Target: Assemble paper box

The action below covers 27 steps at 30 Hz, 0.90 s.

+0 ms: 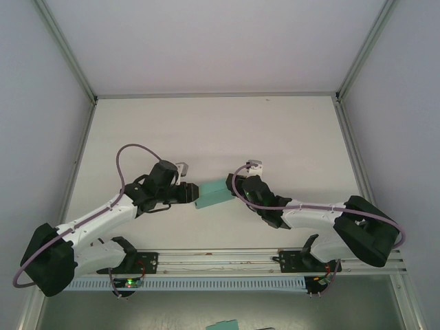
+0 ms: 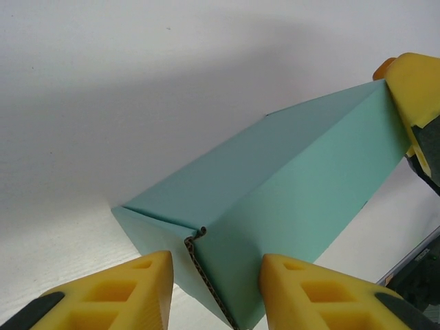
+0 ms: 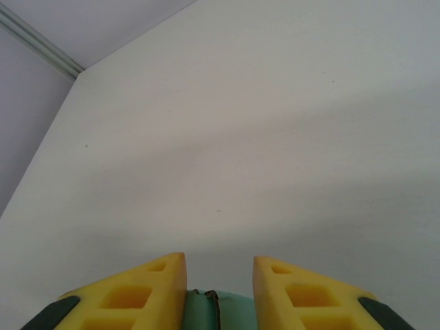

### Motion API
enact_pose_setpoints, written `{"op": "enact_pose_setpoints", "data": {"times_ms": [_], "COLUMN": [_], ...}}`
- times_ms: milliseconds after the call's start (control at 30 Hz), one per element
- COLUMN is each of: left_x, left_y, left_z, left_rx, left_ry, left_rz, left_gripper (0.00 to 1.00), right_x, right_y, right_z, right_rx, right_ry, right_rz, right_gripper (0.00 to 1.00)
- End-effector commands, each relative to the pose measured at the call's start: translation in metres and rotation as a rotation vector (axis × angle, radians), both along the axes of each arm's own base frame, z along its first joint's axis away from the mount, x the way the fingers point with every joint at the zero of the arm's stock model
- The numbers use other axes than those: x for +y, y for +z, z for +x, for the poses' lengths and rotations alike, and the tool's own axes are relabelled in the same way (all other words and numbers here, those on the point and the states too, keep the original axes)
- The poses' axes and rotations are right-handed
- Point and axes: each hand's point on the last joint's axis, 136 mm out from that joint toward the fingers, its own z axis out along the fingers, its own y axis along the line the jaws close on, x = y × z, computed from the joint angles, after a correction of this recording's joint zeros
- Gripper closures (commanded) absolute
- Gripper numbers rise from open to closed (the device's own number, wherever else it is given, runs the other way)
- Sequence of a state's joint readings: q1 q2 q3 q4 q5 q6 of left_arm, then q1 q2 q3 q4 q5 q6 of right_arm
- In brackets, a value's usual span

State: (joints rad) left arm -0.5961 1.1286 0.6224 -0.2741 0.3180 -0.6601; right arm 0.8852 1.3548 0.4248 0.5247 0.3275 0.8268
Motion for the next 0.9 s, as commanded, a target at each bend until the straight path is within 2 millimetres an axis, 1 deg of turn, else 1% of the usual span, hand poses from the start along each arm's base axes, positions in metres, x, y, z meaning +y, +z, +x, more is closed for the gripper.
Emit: {"op": "enact_pose_setpoints", "data": {"times_ms": [0,67,133,200,267,300,367,400,433,467,533,667,767,867], "left_x": [0.036,0.033,0.027,0.018,0.012,0.011,0.008,0.007,0.006,0.003,0.001,0.005,0.005,0.008], "left_y": [-0.054,-0.049,-0.045,-0.036,-0.024,-0.017,-0.004,0.001,0.006,0.009,0.015,0.019,0.017,0.009], "left_z": [-0.026,-0.023,-0.020,-0.017,-0.013,-0.009,-0.003,0.000,0.002,0.004,0.007,0.011,0.012,0.011], "left_rx": [0.151,0.140,0.141,0.137,0.116,0.098,0.065,0.053,0.043,0.034,0.024,0.008,0.006,0.015], "left_ry": [0.024,0.016,0.007,-0.018,-0.044,-0.047,-0.057,-0.054,-0.059,-0.063,-0.061,-0.047,-0.033,-0.022], "left_rz": [0.233,0.222,0.197,0.167,0.155,0.154,0.152,0.154,0.148,0.139,0.129,0.154,0.148,0.159], "left_gripper": [0.61,0.61,0.61,0.61,0.60,0.58,0.44,0.44,0.43,0.40,0.39,0.33,0.32,0.33], "right_x": [-0.056,-0.044,-0.033,-0.022,-0.013,-0.008,-0.002,0.002,0.003,0.003,0.002,-0.013,-0.023,-0.030], "right_y": [-0.102,-0.075,-0.042,-0.010,0.015,0.026,0.040,0.046,0.047,0.048,0.044,0.030,0.016,-0.001], "right_z": [-0.054,-0.041,-0.027,-0.015,-0.006,-0.003,0.002,0.003,0.004,0.004,0.002,-0.003,-0.008,-0.013], "right_rx": [0.271,0.207,0.135,0.063,0.018,-0.009,-0.035,-0.046,-0.048,-0.043,-0.026,0.018,0.055,0.091], "right_ry": [0.139,0.170,0.179,0.184,0.190,0.203,0.211,0.223,0.227,0.229,0.239,0.210,0.194,0.193], "right_rz": [-0.472,-0.494,-0.498,-0.460,-0.407,-0.381,-0.337,-0.318,-0.308,-0.303,-0.304,-0.290,-0.261,-0.231], "right_gripper": [0.65,0.61,0.57,0.56,0.56,0.55,0.53,0.53,0.52,0.51,0.50,0.49,0.49,0.52]}}
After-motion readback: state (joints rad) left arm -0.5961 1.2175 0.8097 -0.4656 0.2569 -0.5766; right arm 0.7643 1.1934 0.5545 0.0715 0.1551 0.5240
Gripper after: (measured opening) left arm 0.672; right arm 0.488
